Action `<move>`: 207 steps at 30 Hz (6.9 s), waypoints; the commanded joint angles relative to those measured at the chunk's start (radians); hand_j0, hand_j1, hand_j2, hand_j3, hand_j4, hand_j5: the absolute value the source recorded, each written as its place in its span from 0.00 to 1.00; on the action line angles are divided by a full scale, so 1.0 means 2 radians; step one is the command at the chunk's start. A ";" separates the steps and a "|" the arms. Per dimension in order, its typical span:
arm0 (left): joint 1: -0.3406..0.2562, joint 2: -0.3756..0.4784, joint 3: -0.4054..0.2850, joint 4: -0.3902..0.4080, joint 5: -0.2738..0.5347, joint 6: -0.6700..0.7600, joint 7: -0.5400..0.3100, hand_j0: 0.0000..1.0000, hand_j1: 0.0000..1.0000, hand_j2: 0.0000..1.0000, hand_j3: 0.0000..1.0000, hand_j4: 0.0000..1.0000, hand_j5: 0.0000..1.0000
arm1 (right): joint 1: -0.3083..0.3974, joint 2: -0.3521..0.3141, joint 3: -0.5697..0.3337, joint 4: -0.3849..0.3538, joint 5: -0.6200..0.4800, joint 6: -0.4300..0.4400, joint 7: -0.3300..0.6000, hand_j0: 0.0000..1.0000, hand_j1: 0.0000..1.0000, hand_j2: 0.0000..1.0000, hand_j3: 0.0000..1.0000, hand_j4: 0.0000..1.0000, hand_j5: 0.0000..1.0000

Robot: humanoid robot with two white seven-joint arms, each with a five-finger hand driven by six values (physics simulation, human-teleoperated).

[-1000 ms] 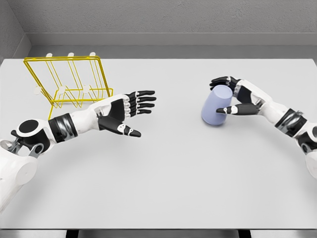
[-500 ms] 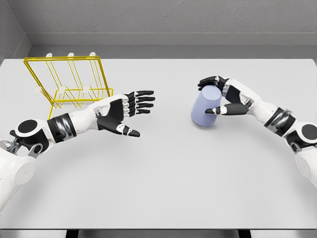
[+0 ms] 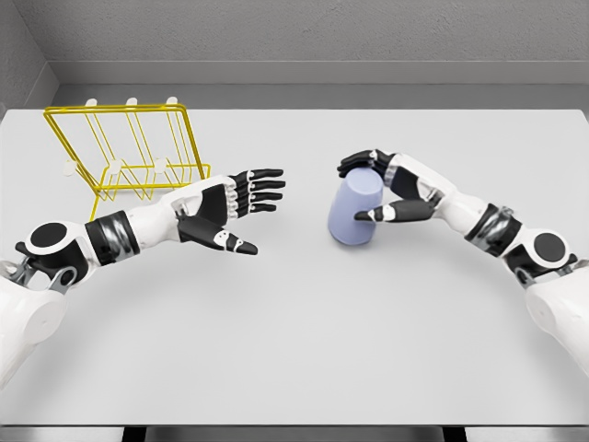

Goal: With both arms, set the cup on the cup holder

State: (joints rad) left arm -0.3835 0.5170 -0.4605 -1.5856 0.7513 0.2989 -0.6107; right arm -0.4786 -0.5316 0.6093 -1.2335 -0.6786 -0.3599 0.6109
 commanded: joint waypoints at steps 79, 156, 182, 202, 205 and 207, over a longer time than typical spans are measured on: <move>0.072 -0.141 0.085 0.016 -0.250 -0.113 0.000 1.00 1.00 1.00 1.00 1.00 1.00 | -0.090 -0.158 0.028 0.011 0.079 -0.125 0.000 1.00 1.00 1.00 1.00 1.00 1.00; 0.055 -0.212 0.070 0.095 -0.282 -0.113 0.000 1.00 1.00 1.00 1.00 1.00 1.00 | -0.107 -0.151 0.029 0.005 0.114 -0.125 0.000 1.00 1.00 1.00 1.00 1.00 1.00; 0.054 -0.237 0.060 0.104 -0.307 -0.113 0.000 0.89 0.89 0.89 0.89 0.89 0.89 | -0.104 -0.151 0.034 0.004 0.115 -0.125 0.000 1.00 1.00 1.00 1.00 1.00 1.00; 0.053 -0.236 0.064 0.099 -0.305 -0.113 0.000 0.42 0.42 0.42 0.42 0.42 0.42 | -0.105 -0.153 0.032 0.004 0.118 -0.125 0.000 1.00 1.00 1.00 1.00 1.00 1.00; 0.054 -0.237 0.064 0.096 -0.305 -0.113 0.000 0.40 0.40 0.40 0.40 0.40 0.40 | -0.105 -0.153 0.032 0.002 0.118 -0.125 0.000 1.00 1.00 1.00 1.00 1.00 1.00; 0.053 -0.237 0.065 0.094 -0.304 -0.113 0.000 0.40 0.40 0.40 0.40 0.40 0.40 | -0.105 -0.154 0.032 -0.003 0.118 -0.125 0.000 1.00 1.00 1.00 1.00 1.00 1.00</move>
State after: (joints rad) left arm -0.2761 0.0433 -0.3315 -1.3925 0.1352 0.0726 -0.6113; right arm -0.6888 -0.8373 0.6743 -1.2331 -0.4338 -0.6133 0.6112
